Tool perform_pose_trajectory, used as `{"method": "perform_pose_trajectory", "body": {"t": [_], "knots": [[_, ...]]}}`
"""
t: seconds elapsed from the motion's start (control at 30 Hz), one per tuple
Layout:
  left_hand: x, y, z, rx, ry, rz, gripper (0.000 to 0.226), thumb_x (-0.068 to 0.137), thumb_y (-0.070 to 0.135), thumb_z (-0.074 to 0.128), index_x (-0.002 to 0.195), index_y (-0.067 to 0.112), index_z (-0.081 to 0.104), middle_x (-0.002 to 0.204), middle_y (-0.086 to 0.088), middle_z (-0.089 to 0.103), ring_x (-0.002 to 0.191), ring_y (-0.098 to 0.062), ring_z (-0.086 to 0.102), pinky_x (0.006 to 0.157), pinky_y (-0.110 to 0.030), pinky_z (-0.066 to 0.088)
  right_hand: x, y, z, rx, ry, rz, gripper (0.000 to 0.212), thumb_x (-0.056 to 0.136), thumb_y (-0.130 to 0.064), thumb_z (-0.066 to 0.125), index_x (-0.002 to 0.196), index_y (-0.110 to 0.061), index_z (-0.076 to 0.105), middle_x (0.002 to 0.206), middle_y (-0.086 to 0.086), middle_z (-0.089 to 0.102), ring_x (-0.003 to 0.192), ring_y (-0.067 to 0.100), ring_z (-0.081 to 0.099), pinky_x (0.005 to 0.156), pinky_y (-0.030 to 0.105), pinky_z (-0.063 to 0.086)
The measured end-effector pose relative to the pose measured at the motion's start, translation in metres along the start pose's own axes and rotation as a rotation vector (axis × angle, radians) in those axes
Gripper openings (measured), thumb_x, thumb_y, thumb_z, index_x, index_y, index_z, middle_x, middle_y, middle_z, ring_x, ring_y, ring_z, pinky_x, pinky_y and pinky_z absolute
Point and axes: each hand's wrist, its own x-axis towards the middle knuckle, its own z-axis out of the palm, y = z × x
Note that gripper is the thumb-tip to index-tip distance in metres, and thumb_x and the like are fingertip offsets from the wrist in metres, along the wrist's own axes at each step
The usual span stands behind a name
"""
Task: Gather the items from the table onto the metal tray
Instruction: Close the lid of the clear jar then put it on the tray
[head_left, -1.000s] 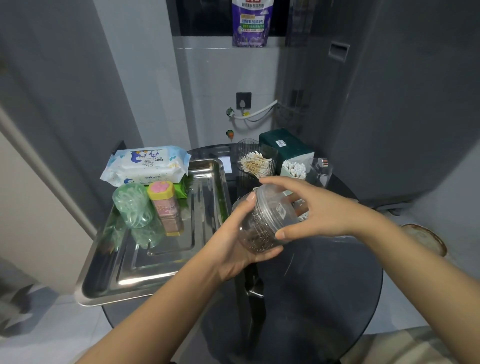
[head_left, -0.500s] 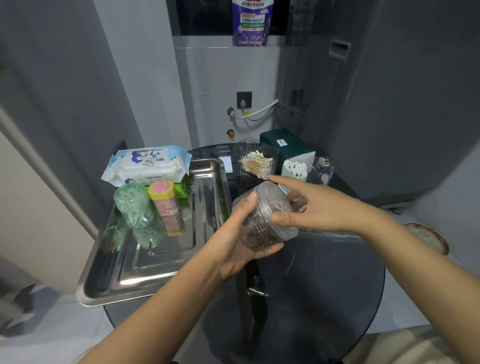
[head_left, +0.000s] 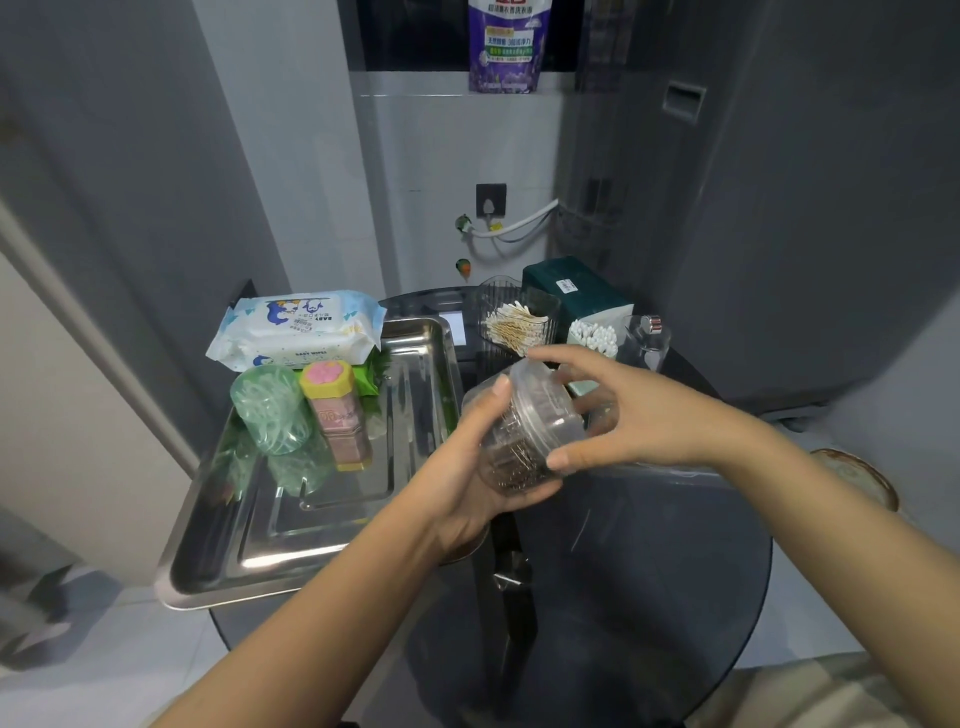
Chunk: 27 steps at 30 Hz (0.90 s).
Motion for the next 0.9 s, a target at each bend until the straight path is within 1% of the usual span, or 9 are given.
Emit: {"method": "perform_pose_trajectory", "body": {"t": [0.1,0.17,0.23,0.33,0.4,0.57,0.73,0.83,0.9], "knots": [[-0.001,-0.001,0.001,0.002,0.000,-0.029,0.061,0.076,0.060,0.055,0.125,0.024,0.059,0.115,-0.006,0.070,0.101,-0.021,0.069,0.081,-0.042,0.055,0.002,-0.002,0.003,-0.060,0.088,0.092,0.076,0.057,-0.071,0.063,0.126,-0.048,0.039,0.099,-0.013,0.065,0.076,-0.003,0.066,0.080,0.027,0.056],[-0.001,0.001,0.000,0.007,0.010,-0.023,0.061,0.077,0.061,0.054,0.125,0.023,0.060,0.116,-0.007,0.070,0.102,-0.022,0.069,0.083,-0.042,0.054,0.003,-0.003,0.005,-0.095,0.062,0.103,0.092,0.052,-0.078,0.055,0.134,-0.044,0.035,0.099,-0.019,0.060,0.082,-0.005,0.062,0.085,0.027,0.053],[-0.001,0.005,-0.002,0.027,0.011,0.005,0.057,0.079,0.061,0.052,0.121,0.024,0.062,0.115,-0.005,0.071,0.100,-0.020,0.068,0.085,-0.042,0.053,0.006,0.001,0.009,-0.056,0.045,0.032,0.101,0.054,-0.074,0.066,0.141,-0.048,0.023,0.118,-0.023,0.052,0.104,-0.001,0.059,0.097,0.033,0.049],[-0.003,0.012,-0.004,0.067,0.003,0.035,0.059,0.078,0.063,0.052,0.123,0.026,0.060,0.115,-0.004,0.071,0.099,-0.018,0.069,0.082,-0.040,0.054,0.010,0.001,0.013,0.018,0.114,0.000,0.093,0.054,-0.058,0.078,0.130,-0.058,0.026,0.109,-0.018,0.057,0.092,0.005,0.065,0.092,0.035,0.052],[-0.005,0.017,-0.008,0.113,0.005,0.063,0.063,0.076,0.063,0.054,0.128,0.028,0.055,0.117,-0.005,0.070,0.098,-0.018,0.069,0.079,-0.038,0.055,0.013,-0.003,0.019,0.057,0.146,-0.017,0.087,0.050,-0.058,0.078,0.122,-0.059,0.030,0.103,-0.007,0.064,0.085,0.009,0.068,0.088,0.039,0.054],[-0.008,0.031,-0.017,0.185,0.056,0.149,0.052,0.087,0.062,0.039,0.124,0.031,0.058,0.114,-0.006,0.072,0.099,-0.022,0.070,0.078,-0.035,0.054,0.034,-0.013,0.025,0.128,0.141,-0.016,0.078,0.054,-0.054,0.078,0.117,-0.062,0.032,0.103,-0.009,0.063,0.092,0.009,0.065,0.089,0.040,0.054],[-0.005,0.042,-0.028,0.221,0.245,0.278,0.052,0.097,0.055,0.030,0.130,0.024,0.055,0.120,-0.005,0.070,0.108,-0.021,0.068,0.100,-0.045,0.048,0.073,-0.015,0.033,0.377,0.084,0.111,0.083,0.069,-0.057,0.069,0.140,-0.044,0.029,0.117,-0.002,0.063,0.098,0.015,0.067,0.089,0.035,0.054],[-0.002,0.048,-0.037,0.232,0.405,0.305,0.040,0.098,0.049,0.034,0.118,0.028,0.061,0.115,0.000,0.071,0.103,-0.019,0.069,0.097,-0.045,0.051,0.104,-0.015,0.044,0.465,0.051,0.142,0.087,0.063,-0.064,0.067,0.140,-0.036,0.037,0.126,-0.002,0.060,0.101,0.021,0.067,0.087,0.039,0.057],[0.005,0.049,-0.047,0.279,0.527,0.278,0.050,0.088,0.064,0.038,0.121,0.033,0.059,0.125,-0.001,0.065,0.111,-0.020,0.065,0.098,-0.048,0.050,0.120,-0.018,0.051,0.472,0.032,0.160,0.072,0.075,-0.059,0.062,0.139,-0.032,0.042,0.121,0.000,0.063,0.100,0.024,0.068,0.085,0.039,0.057]]}}
